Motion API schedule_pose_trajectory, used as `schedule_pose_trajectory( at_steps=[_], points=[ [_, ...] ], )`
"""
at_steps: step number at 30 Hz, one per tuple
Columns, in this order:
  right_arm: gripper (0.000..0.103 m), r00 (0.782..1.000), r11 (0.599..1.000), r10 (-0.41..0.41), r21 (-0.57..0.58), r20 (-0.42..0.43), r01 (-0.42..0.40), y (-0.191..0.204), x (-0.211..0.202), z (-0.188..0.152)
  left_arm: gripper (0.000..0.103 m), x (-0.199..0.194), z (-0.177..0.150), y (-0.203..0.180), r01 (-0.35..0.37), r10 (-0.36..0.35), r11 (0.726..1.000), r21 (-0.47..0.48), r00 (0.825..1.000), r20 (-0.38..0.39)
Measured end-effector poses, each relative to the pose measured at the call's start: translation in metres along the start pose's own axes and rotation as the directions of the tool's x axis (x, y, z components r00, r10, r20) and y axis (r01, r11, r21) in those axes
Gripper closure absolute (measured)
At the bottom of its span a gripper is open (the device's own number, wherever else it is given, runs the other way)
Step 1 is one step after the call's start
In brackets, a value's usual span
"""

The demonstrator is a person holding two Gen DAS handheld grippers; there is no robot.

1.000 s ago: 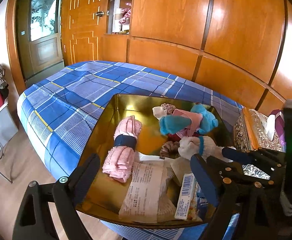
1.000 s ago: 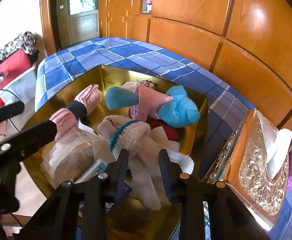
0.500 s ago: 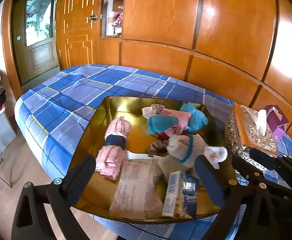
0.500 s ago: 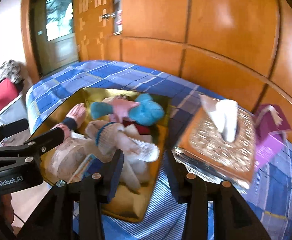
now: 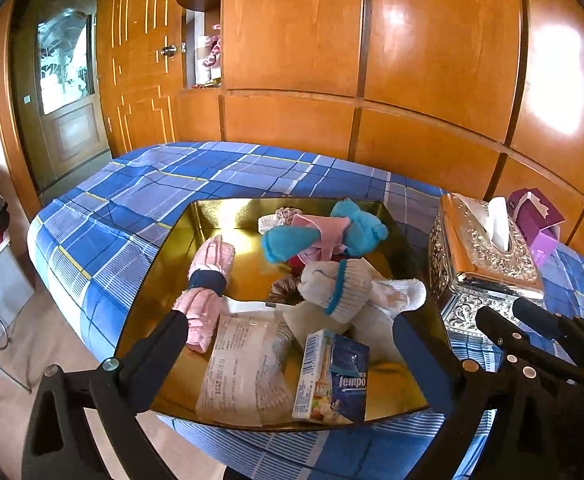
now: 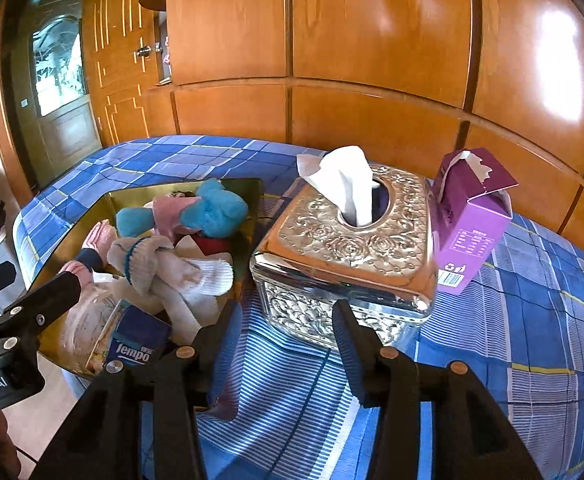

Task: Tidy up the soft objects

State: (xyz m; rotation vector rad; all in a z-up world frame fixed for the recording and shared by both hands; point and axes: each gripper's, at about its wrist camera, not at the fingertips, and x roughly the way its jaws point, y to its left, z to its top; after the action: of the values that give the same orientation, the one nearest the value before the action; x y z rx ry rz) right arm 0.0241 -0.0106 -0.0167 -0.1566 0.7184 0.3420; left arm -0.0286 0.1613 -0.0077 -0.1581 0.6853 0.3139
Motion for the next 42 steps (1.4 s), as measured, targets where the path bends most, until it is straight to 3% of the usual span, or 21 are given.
schedule_pose_trajectory(
  at_steps=[42],
  points=[
    [0.056,1.0,1.0,0.002,0.015,0.004,-0.002,-0.002,-0.0026,-0.0019,0.0,-0.0051,-0.0016,-0.0019,-0.02,0.02,1.0,0.007,1.0,0.017]
  ],
)
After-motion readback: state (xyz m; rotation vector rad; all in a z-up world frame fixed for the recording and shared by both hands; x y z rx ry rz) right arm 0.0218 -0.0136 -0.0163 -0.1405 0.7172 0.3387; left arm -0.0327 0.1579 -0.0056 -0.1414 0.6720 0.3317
